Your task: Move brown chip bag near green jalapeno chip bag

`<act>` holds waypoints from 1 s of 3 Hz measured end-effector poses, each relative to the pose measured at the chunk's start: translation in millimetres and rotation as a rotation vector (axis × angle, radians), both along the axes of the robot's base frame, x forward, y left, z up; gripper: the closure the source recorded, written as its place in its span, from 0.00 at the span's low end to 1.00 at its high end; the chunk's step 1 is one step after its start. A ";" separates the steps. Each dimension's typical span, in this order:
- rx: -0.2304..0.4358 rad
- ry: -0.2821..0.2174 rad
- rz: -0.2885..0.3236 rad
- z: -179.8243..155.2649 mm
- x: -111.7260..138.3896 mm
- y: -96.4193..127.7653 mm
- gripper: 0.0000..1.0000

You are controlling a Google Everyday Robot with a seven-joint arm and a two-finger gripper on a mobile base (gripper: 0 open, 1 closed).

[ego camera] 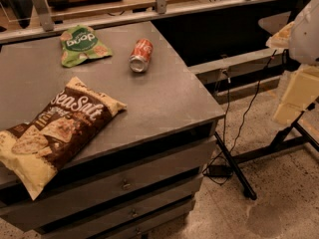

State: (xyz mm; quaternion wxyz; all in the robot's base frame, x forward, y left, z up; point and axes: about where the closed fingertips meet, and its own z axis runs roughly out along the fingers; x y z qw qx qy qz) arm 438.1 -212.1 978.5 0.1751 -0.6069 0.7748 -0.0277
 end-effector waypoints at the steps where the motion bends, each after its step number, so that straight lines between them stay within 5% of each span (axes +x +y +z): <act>1: 0.139 -0.042 0.079 -19.0 4.8 9.6 0.00; 2: 0.373 -0.123 0.280 -37.8 2.4 59.2 0.00; 3: 0.550 -0.178 0.415 -34.2 -4.7 106.4 0.00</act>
Offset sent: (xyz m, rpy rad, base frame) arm -0.0223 0.1307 -0.0164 0.7513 -0.1764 0.5340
